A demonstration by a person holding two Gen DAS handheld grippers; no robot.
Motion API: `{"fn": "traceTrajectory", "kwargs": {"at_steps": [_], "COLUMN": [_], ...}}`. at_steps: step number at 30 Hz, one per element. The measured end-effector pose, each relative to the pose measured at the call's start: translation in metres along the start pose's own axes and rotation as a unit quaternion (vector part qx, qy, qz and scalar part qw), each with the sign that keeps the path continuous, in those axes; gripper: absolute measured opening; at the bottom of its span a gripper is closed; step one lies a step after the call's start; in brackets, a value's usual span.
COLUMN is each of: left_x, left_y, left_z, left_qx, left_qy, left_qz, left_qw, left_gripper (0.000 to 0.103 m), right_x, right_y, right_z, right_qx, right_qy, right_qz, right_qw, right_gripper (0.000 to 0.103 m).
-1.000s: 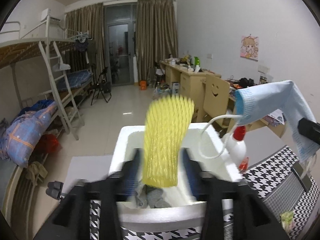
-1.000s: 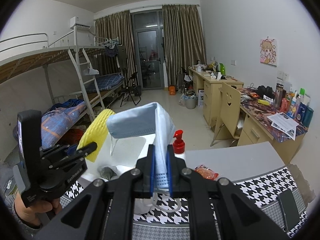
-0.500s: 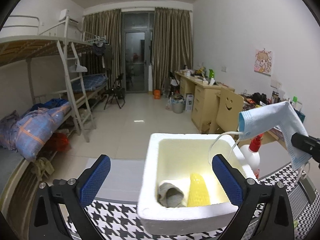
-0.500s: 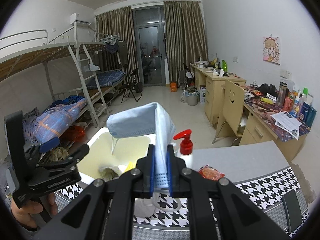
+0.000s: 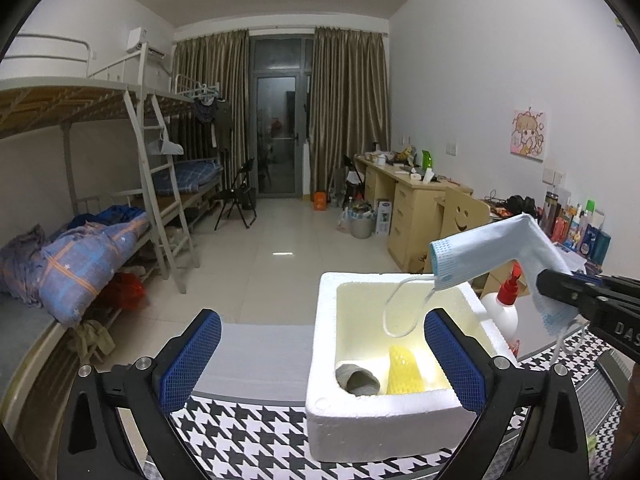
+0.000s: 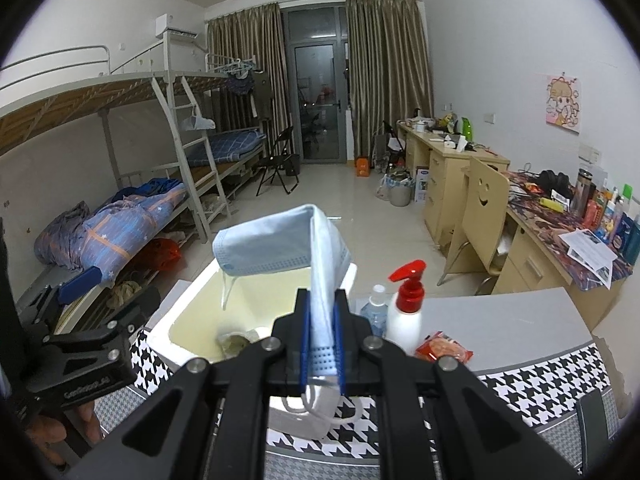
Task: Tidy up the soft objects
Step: 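Lower the right gripper into the foam box and release the blue mask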
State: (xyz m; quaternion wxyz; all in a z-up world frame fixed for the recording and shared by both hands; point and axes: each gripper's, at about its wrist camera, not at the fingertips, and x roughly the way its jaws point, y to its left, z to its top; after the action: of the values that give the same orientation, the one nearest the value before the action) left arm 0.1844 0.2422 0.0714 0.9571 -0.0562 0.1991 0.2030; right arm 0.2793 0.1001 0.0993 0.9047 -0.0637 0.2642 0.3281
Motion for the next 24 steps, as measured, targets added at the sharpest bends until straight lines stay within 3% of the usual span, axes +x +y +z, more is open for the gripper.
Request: {"fn": "traceTrajectory", "kwargs": {"at_steps": [24], "left_x": [-0.009], "left_y": [0.024], "left_z": [-0.010], "left_qx": [-0.014], "left_qy": [-0.003], "left_qz": [0.009], "left_qw": [0.9999], "left_gripper": [0.102], "right_x": [0.046], "right_y": [0.028], "right_z": [0.006], "right_qx": [-0.025], "right_qy": [0.048], "right_qz": [0.009], "right_qw": [0.999], "right_gripper": [0.014]}}
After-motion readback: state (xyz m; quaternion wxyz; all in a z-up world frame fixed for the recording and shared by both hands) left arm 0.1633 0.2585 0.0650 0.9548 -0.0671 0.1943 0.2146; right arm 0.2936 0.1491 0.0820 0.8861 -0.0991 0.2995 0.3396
